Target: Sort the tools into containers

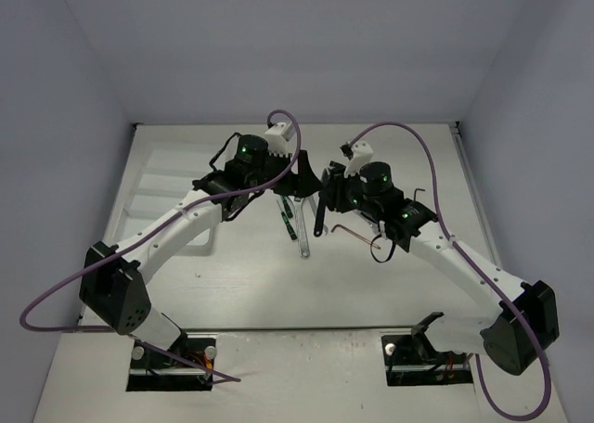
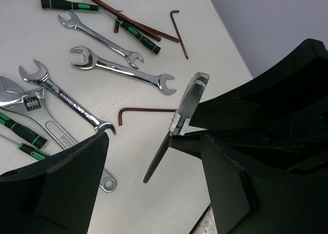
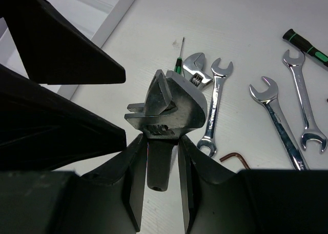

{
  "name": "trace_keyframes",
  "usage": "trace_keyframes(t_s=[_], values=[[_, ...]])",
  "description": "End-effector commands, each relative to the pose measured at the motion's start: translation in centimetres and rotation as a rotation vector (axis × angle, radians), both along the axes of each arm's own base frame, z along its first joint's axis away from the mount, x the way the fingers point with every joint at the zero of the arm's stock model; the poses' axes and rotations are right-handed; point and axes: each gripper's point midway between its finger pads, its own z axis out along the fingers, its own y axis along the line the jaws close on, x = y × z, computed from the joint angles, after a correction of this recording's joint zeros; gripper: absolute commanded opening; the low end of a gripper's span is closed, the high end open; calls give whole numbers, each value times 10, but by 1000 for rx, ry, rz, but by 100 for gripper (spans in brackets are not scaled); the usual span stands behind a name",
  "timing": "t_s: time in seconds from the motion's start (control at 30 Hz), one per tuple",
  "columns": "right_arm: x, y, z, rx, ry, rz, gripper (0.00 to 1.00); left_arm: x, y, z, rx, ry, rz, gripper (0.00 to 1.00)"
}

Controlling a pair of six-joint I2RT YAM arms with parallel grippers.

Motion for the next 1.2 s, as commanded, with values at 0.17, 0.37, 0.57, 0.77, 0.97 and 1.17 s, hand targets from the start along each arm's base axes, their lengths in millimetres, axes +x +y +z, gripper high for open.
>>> trace_keyframes(t_s=[0.17, 0.37, 0.57, 0.77, 0.97, 1.17], values=[[2, 28, 55, 105, -128, 90, 0, 13, -15, 74, -171, -216, -14, 64], [2, 33, 56, 111, -125, 110, 0, 14, -21, 69, -171, -206, -39, 58], [2, 35, 59, 113, -129, 118, 0, 7, -26, 56, -168, -168, -86, 56], [2, 38, 58, 117, -124, 129, 0, 6, -29, 45, -161, -146, -103, 38], [1, 40, 58, 122, -116, 140, 0, 15, -21, 54, -155, -196, -53, 0], [0, 40, 56, 129, -101, 136, 63, 28, 23, 56, -171, -197, 109, 0]])
